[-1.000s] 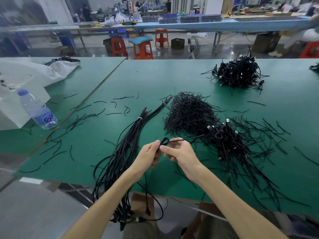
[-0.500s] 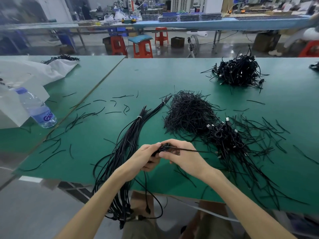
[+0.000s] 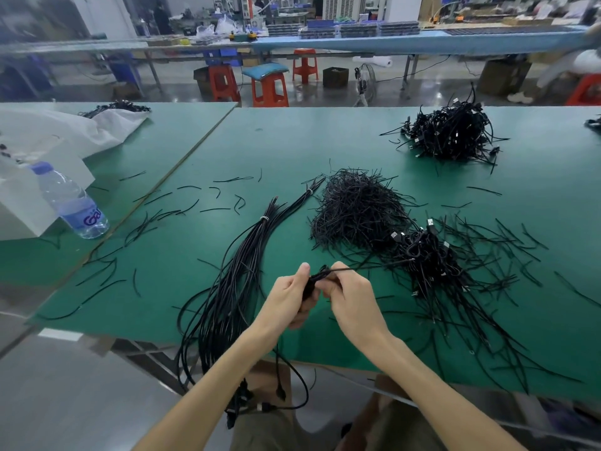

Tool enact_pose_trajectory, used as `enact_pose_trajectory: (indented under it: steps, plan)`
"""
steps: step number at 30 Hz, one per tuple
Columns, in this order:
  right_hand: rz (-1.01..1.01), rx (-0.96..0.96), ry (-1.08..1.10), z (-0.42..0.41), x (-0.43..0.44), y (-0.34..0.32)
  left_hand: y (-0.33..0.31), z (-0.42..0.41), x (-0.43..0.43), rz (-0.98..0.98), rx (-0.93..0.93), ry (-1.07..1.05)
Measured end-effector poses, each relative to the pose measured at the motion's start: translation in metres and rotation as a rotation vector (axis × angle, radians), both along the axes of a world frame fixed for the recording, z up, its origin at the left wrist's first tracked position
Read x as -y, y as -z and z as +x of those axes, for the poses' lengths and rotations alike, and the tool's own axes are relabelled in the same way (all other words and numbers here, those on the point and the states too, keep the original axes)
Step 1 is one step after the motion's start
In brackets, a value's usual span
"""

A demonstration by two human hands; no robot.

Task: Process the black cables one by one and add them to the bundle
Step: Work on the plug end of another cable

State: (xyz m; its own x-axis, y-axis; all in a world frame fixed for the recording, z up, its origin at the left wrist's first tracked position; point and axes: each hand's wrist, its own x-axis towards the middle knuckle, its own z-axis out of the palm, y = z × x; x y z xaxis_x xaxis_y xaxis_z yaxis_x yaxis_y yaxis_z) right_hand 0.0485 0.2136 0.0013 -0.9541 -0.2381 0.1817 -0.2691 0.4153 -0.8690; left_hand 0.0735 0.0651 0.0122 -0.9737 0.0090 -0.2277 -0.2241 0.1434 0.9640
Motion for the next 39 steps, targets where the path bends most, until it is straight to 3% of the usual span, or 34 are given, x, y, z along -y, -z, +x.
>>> enact_pose_trajectory:
  steps: [3, 11, 17, 25, 32, 39]
  plan:
    - [0.0, -0.009, -0.011, -0.004, -0.007, 0.002, -0.009, -0.003, 0.006, -0.194, -0.049, 0.149]
    - [0.14, -0.104, -0.238, -0.009, -0.009, -0.013, -0.019, -0.01, 0.027, -0.202, -0.157, 0.295]
    - [0.097, -0.07, -0.24, -0.007, -0.005, -0.014, -0.013, -0.011, 0.017, -0.246, -0.187, 0.125]
    - [0.399, -0.346, -0.295, -0.003, -0.014, -0.019, -0.018, -0.012, 0.025, -0.111, -0.07, 0.134]
    - [0.145, -0.287, -0.252, -0.003, -0.012, -0.024, -0.026, -0.002, 0.05, 0.066, -0.194, 0.378]
    - [-0.09, -0.238, -0.238, -0.003, 0.0, -0.037, -0.031, -0.007, 0.04, -0.247, -0.554, 0.192]
